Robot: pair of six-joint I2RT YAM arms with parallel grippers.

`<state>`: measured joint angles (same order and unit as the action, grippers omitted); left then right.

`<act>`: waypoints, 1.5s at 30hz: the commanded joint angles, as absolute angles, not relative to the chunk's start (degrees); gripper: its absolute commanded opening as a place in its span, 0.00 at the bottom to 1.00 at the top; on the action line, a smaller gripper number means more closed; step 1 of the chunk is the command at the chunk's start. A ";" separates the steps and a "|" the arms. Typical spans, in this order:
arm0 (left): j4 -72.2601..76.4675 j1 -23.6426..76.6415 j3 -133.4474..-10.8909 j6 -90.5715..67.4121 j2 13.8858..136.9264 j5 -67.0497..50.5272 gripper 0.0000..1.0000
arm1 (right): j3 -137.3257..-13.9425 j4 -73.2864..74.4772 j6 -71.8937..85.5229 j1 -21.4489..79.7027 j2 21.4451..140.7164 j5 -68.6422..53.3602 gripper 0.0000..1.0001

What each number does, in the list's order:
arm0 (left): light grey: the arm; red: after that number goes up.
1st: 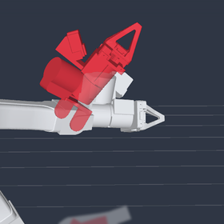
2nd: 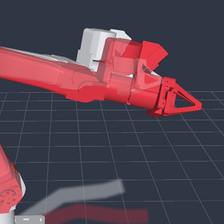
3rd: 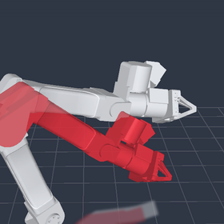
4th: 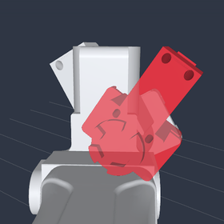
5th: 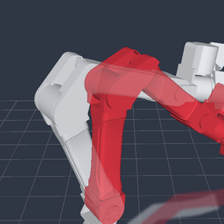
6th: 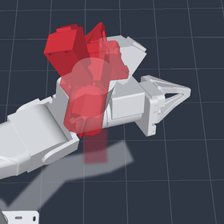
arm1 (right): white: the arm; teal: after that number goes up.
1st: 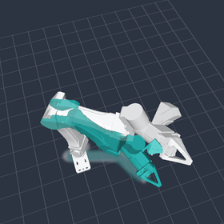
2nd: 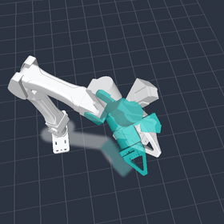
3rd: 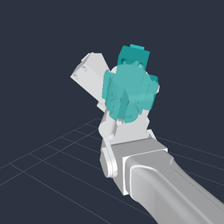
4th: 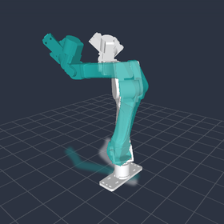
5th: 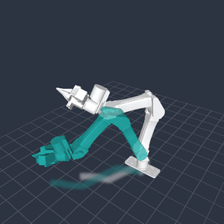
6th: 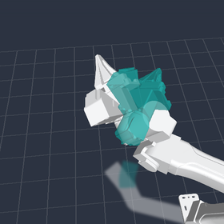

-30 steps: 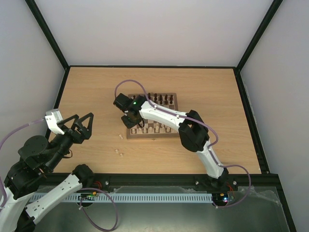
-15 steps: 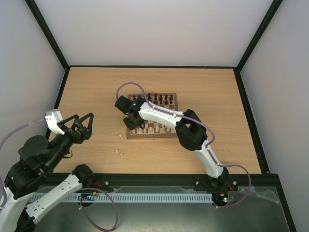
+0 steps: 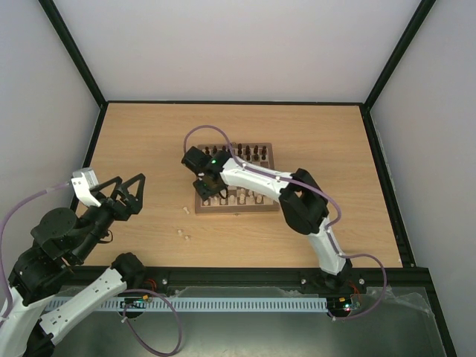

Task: Set up the chess pieces on the board
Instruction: Place the chess piece on the chessboard, then pick up the chess piece at the center of the board.

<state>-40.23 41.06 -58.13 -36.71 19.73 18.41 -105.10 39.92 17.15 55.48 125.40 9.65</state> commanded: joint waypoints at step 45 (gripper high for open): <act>-39.99 40.78 -59.78 -36.27 18.02 21.63 0.99 | -103.33 40.35 19.49 73.26 128.50 2.38 0.32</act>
<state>-40.25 41.06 -59.18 -36.67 18.76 20.69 -101.47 36.99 19.90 73.52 126.41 1.13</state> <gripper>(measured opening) 0.994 0.336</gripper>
